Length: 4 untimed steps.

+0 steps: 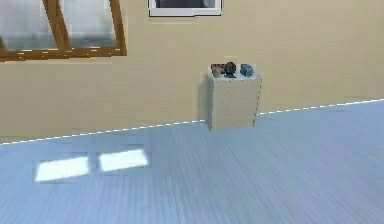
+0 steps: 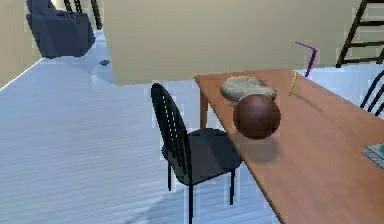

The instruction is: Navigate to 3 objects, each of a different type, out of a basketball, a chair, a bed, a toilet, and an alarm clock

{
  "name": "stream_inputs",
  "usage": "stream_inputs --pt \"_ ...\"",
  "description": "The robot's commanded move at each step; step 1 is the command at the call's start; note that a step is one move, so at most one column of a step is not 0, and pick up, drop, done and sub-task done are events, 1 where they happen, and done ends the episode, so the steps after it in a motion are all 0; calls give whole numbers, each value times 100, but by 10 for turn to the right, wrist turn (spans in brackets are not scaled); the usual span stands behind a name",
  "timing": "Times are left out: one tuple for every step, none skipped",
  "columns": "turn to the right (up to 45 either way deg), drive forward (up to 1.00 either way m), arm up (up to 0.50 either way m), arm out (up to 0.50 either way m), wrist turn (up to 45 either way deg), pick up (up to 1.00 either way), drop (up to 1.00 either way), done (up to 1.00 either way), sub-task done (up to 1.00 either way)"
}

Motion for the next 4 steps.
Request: stream_inputs --pt "0 100 0 0 0 0 0 0 0" --pt "-30 0 0 0 0 0 0 0 0" --pt "0 50 0 0 0 0 0 0 0" --pt "300 0 0 0 0 0 0 0 0"
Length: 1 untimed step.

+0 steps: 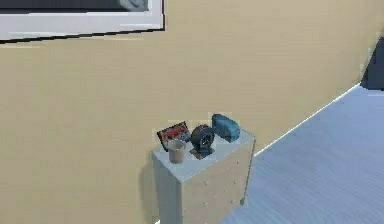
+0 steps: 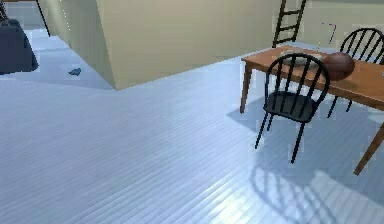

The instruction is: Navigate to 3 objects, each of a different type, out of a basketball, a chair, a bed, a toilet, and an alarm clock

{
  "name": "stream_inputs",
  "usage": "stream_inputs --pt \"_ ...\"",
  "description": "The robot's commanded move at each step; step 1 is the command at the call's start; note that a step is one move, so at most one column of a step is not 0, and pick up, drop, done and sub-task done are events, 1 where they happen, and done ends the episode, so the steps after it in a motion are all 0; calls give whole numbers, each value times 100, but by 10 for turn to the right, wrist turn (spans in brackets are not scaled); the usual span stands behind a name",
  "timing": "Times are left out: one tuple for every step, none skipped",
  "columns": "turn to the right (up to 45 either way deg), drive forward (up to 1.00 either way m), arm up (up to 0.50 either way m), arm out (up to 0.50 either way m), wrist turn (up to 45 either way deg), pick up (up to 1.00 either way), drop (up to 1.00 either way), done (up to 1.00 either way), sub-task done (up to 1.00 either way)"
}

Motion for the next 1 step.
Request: stream_inputs --pt "0 0 0 0 0 0 0 100 0"
